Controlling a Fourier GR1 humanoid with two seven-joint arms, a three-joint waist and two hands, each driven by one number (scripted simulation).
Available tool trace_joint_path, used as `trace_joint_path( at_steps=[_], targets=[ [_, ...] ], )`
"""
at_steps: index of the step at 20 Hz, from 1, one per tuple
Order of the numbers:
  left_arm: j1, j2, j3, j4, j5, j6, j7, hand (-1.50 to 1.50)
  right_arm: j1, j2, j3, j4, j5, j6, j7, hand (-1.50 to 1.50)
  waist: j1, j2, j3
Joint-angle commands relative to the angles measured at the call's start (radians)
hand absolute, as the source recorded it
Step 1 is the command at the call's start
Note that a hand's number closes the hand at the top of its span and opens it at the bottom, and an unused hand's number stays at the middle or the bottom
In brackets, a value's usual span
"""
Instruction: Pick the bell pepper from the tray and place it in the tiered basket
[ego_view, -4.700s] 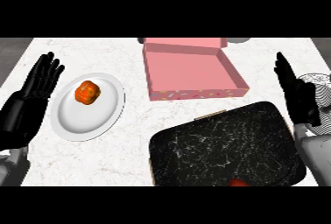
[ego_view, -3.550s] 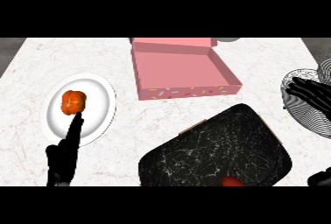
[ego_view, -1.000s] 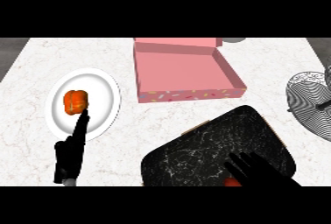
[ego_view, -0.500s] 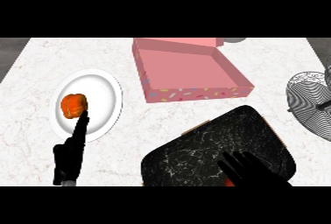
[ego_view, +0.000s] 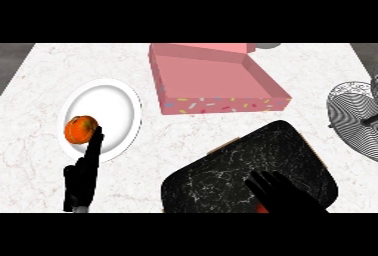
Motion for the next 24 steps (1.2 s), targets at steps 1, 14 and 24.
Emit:
trace_joint_path(
  at_steps=[1,14,24],
  targets=[
    [0.049,-0.007,-0.018,0.001,-0.015,-0.016,0.029,0.0,0.029,-0.008,-0.018,0.03,0.017,-0.019,-0.049,-1.5,-0.001,0.007,-0.009],
    [0.077,-0.01,0.014,-0.024,-0.025,-0.039,0.026,0.0,-0.048,0.083,0.109,0.193,0.219,-0.178,-0.179,1.5,0.008,0.007,-0.009],
    [0.11,-0.016,0.092,-0.026,-0.012,0.033,0.017,0.0,0.183,0.235,-0.529,0.29,0.101,-0.363,0.357,1.5,-0.172,0.007,-0.008]
  ],
)
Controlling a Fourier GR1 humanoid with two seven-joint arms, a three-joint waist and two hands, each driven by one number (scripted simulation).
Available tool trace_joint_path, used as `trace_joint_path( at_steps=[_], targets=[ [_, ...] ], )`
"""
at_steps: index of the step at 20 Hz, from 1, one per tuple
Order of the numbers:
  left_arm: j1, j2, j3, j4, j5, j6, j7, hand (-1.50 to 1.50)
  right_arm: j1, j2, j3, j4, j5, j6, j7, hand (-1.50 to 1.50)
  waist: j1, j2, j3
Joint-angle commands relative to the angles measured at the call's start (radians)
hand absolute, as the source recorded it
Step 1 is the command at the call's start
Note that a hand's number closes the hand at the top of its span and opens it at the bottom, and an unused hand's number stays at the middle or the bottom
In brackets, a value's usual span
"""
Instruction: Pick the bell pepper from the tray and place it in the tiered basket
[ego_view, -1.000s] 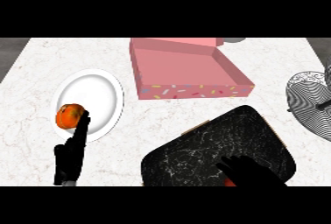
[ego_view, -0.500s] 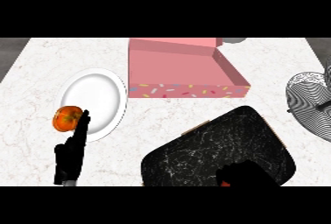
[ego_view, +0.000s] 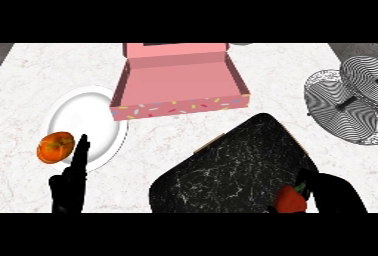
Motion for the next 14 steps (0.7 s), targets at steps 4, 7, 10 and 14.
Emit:
trace_joint_path(
  at_steps=[4,7,10,14],
  targets=[
    [0.042,0.002,0.005,0.006,0.018,-0.01,0.024,0.0,0.056,0.187,-0.392,-0.022,-0.027,-0.178,0.44,1.5,-0.002,0.008,-0.008],
    [0.054,-0.012,-0.029,-0.002,0.003,-0.018,0.013,0.0,0.004,0.247,-0.465,-0.169,-0.001,-0.273,0.554,1.5,0.035,0.003,-0.008],
    [-0.011,0.003,-0.023,-0.006,0.002,-0.025,0.073,0.0,-0.025,0.255,-0.493,-0.359,0.068,-0.27,0.646,1.5,0.044,0.004,-0.009],
    [0.009,-0.001,-0.033,0.028,-0.002,-0.042,0.039,0.0,-0.065,0.249,-0.503,-0.595,0.203,-0.195,0.708,1.5,0.072,0.007,-0.012]
  ],
)
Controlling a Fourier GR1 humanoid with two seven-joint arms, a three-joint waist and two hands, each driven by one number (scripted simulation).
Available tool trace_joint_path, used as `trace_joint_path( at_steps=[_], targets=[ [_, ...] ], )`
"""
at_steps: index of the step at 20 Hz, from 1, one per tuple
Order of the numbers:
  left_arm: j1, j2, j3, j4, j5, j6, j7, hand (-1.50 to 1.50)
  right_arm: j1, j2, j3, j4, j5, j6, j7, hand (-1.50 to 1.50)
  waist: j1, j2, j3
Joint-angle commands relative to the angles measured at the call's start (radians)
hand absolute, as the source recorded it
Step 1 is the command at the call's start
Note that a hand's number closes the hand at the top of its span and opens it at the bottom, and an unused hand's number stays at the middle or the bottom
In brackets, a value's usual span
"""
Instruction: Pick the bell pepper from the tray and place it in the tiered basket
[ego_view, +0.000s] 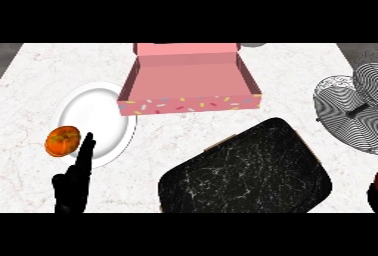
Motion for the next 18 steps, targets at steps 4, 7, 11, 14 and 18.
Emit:
trace_joint_path(
  at_steps=[4,7,11,14,18],
  targets=[
    [-0.058,0.005,-0.002,0.076,0.001,-0.031,0.044,0.0,-0.129,-0.107,-0.042,-0.309,0.159,0.259,0.226,1.5,0.037,0.012,-0.008],
    [-0.045,-0.009,-0.003,0.074,-0.003,-0.017,0.031,0.0,-0.225,-0.177,-0.097,-0.307,0.12,0.369,0.253,1.5,0.042,0.009,-0.008],
    [-0.06,0.008,-0.003,0.07,-0.001,-0.044,0.044,0.0,-0.408,-0.245,-0.145,-0.182,0.101,0.458,0.277,1.5,0.058,0.011,-0.006],
    [-0.035,-0.006,-0.019,0.047,0.002,-0.047,0.042,0.0,-0.536,-0.297,-0.212,-0.085,0.091,0.494,0.256,1.5,0.067,0.01,-0.006],
    [-0.076,-0.015,-0.018,0.092,-0.012,-0.04,0.053,0.0,-0.662,-0.319,-0.259,-0.002,0.09,0.546,0.225,1.5,0.06,0.011,-0.006]
  ],
)
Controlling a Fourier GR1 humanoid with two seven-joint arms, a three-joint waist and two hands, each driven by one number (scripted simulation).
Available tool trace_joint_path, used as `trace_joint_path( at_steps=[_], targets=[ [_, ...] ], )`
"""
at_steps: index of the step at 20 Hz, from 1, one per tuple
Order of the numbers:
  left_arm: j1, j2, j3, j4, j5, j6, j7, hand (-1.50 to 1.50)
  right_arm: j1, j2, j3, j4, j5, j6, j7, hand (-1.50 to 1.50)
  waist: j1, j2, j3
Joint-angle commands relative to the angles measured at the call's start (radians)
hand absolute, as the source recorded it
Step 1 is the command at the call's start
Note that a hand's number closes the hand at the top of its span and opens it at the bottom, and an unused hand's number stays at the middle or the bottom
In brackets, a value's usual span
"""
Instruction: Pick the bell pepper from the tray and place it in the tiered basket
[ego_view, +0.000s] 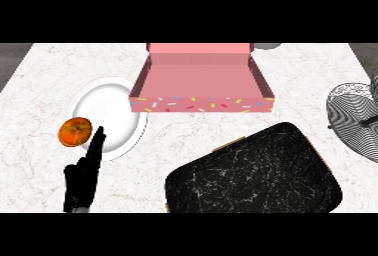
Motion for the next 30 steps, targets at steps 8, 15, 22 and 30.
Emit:
trace_joint_path(
  at_steps=[8,15,22,30],
  targets=[
    [0.022,-0.011,0.007,0.038,0.007,-0.011,0.016,0.0,-0.289,-0.14,-0.214,0.32,-0.052,0.2,0.034,1.5,0.001,0.007,-0.001],
    [-0.029,-0.015,0.007,0.0,-0.017,0.001,0.084,0.0,-0.318,-0.09,-0.163,0.504,-0.009,0.095,-0.04,1.5,0.004,0.008,0.0],
    [-0.008,0.012,0.034,0.015,-0.004,-0.041,0.046,0.0,-0.315,-0.122,-0.203,0.801,0.049,-0.11,-0.132,1.5,0.01,0.012,0.001],
    [-0.012,-0.035,0.032,0.089,-0.017,-0.027,0.003,0.0,-0.327,-0.059,-0.309,0.929,-0.05,-0.345,-0.189,1.5,0.002,0.012,0.001]
  ],
)
